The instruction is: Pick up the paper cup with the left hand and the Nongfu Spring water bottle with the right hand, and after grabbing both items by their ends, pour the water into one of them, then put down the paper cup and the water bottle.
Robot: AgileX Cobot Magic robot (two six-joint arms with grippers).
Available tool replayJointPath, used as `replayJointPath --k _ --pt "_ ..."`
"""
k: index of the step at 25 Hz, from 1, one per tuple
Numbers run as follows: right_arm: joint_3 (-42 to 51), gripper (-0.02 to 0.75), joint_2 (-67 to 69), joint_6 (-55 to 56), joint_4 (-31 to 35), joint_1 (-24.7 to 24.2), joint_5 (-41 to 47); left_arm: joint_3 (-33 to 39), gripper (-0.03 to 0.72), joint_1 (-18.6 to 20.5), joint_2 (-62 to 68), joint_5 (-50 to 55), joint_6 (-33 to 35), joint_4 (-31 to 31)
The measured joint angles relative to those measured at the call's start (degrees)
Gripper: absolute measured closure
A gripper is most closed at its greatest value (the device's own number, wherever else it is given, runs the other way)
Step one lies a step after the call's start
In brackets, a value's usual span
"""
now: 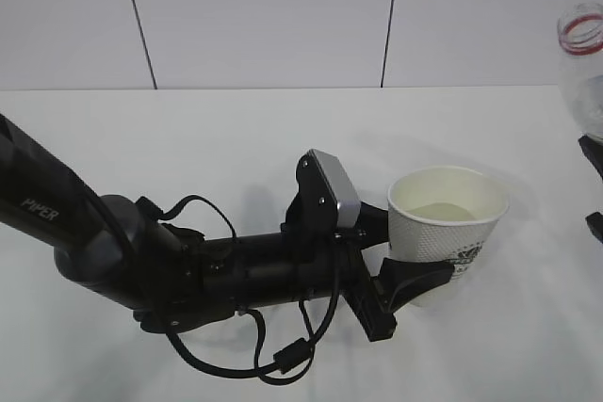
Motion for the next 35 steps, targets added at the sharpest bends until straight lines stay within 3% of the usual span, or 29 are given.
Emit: replayJointPath --k 15,22,35 --pt "0.00 0.288 0.00 20.56 0.00 0.00 0.00 0.00 0.221 0.00 -0.10 0.00 0.00 0.00" --pt "0.00 0.288 0.69 23.69 0.00 0.00 -0.44 0.00 0.221 0.00 -0.10 0.00 0.00 -1.27" --pt "0.00 0.288 14.35 27.37 0.00 0.00 -14.83 0.00 0.221 0.00 -0.10 0.00 0.00 -2.90"
